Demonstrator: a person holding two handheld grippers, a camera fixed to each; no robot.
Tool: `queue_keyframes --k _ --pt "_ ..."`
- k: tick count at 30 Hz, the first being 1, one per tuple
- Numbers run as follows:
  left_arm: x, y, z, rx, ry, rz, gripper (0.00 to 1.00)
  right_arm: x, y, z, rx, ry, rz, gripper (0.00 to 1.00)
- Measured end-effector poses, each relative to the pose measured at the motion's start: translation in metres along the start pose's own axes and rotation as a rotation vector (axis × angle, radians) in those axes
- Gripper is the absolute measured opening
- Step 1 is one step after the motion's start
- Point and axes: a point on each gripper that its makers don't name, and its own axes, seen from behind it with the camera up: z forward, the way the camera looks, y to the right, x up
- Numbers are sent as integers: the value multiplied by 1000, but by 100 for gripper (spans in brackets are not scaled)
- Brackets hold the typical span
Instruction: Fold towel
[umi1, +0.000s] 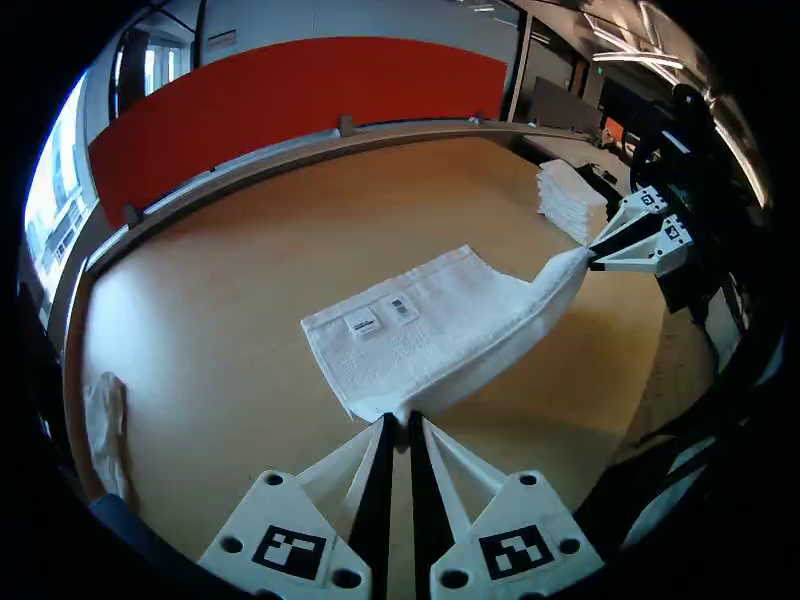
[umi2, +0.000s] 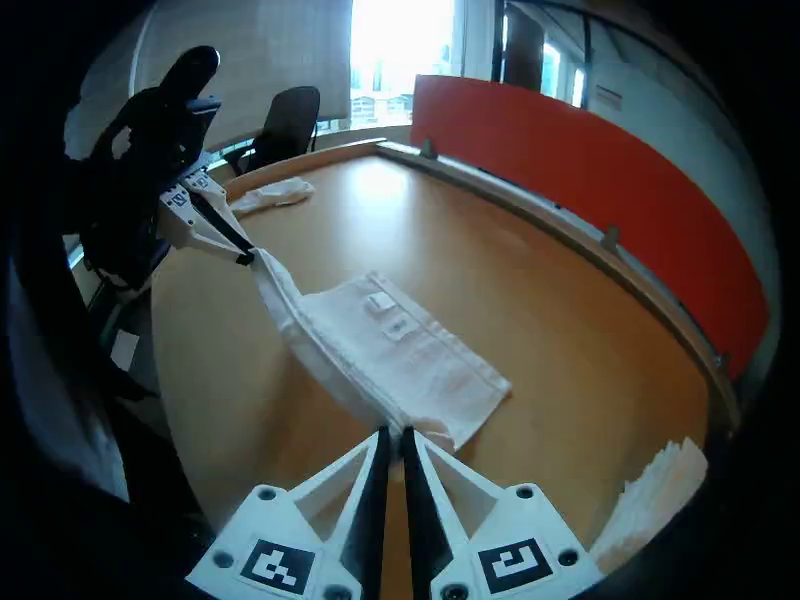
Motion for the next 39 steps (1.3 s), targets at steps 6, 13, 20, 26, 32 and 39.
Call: queue_keyframes --k 6,13,20,26,32,39 --pt "-2 -4 14 8 -8 -2 11 -6 6 11 4 -27 -1 10" --pt "4 -11 27 18 -1 -11 11 -9 16 21 -2 -52 -7 10" --pt "10 -20 39 36 -1 -19 11 -5 26 33 -10 -62 -7 10" --pt "16 -29 50 54 -4 -20 11 1 37 43 -21 -66 -5 10" --pt "21 -38 61 65 -10 -17 11 4 49 54 -28 -70 -2 10" --pt "18 -45 74 71 -27 -25 11 2 55 65 -25 -82 11 10"
